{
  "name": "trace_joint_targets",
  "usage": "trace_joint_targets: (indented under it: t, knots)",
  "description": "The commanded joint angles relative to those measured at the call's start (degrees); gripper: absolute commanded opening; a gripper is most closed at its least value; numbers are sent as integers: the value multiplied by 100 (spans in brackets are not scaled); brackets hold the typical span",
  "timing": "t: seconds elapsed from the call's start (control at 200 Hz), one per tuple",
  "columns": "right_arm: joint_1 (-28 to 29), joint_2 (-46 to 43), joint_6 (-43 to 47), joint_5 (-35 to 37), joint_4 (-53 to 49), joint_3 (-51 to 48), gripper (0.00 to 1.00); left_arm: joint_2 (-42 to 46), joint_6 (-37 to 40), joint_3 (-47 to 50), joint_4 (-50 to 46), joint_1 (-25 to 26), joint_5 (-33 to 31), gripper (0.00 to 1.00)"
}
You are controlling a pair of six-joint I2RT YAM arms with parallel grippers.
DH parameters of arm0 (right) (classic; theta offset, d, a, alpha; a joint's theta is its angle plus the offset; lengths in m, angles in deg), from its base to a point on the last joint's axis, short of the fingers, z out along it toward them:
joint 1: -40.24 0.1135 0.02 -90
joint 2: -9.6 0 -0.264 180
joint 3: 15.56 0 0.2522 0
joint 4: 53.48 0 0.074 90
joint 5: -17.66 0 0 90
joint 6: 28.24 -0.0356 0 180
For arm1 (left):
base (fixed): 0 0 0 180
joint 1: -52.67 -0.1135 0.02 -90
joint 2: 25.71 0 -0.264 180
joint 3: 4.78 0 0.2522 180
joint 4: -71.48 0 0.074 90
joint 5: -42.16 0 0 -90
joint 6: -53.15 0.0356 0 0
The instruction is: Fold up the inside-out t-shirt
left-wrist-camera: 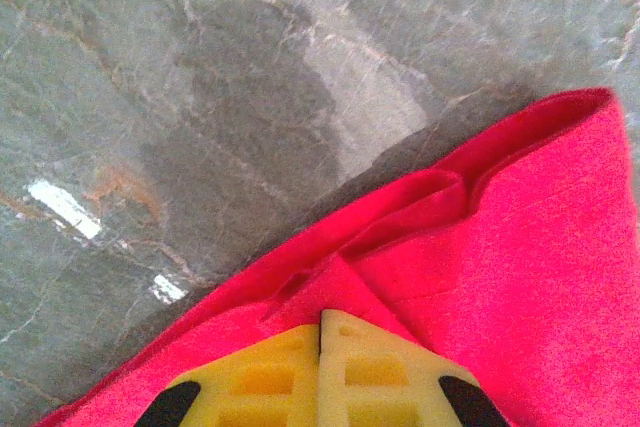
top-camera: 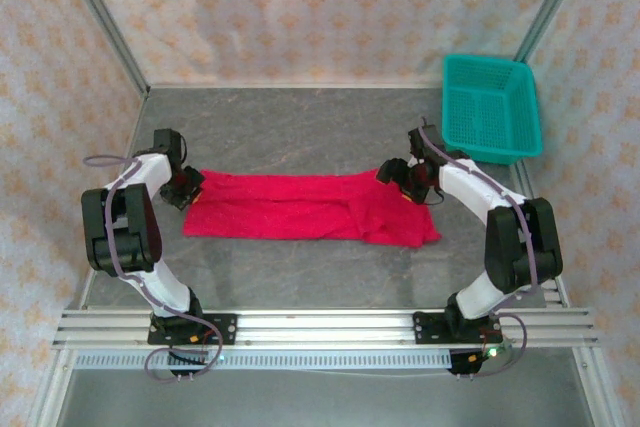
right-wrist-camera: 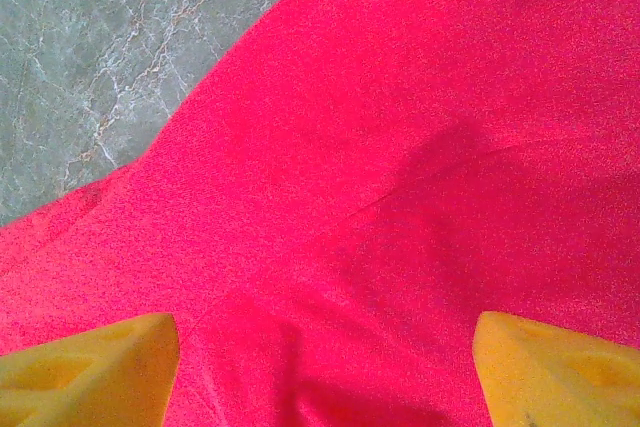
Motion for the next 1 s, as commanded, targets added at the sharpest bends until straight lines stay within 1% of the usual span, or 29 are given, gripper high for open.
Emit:
trace_joint_targets:
  t: [0.0,0.285,0.32,0.365,0.45,0.49,0.51,0.53,0.585,0.751,0.851,0.996]
  knots:
    - [23,-25,-37,0,24,105,78,78,-11,-223,-127,-25,-134,0]
    - [26,-60,11,41,-55,138,77,106,28,-615,-321,97,-192,0]
    - [26,-89,48,119,-136,167,77,103,41,-667,-364,123,-228,0]
    - [17,-141,104,393,-344,239,78,111,66,-728,-424,166,-284,0]
    - [-21,-306,310,1006,-708,314,83,262,135,-803,-532,311,-537,0]
    - [-77,-355,393,1251,-832,309,86,380,171,-818,-548,412,-679,4]
    - [-104,-375,412,1378,-887,295,92,441,186,-815,-555,465,-738,5]
    - [-134,-379,451,1467,-915,267,96,517,191,-820,-564,499,-791,7]
    - [-229,-348,546,1548,-900,180,100,634,196,-807,-581,598,-846,9]
    - [-323,166,710,1538,-846,170,99,726,191,-784,-574,679,-678,10]
    - [-317,416,813,1399,-515,121,99,736,233,-758,-604,686,-636,9]
    - [-317,793,1070,1515,-314,210,97,845,304,-678,-644,687,-666,9]
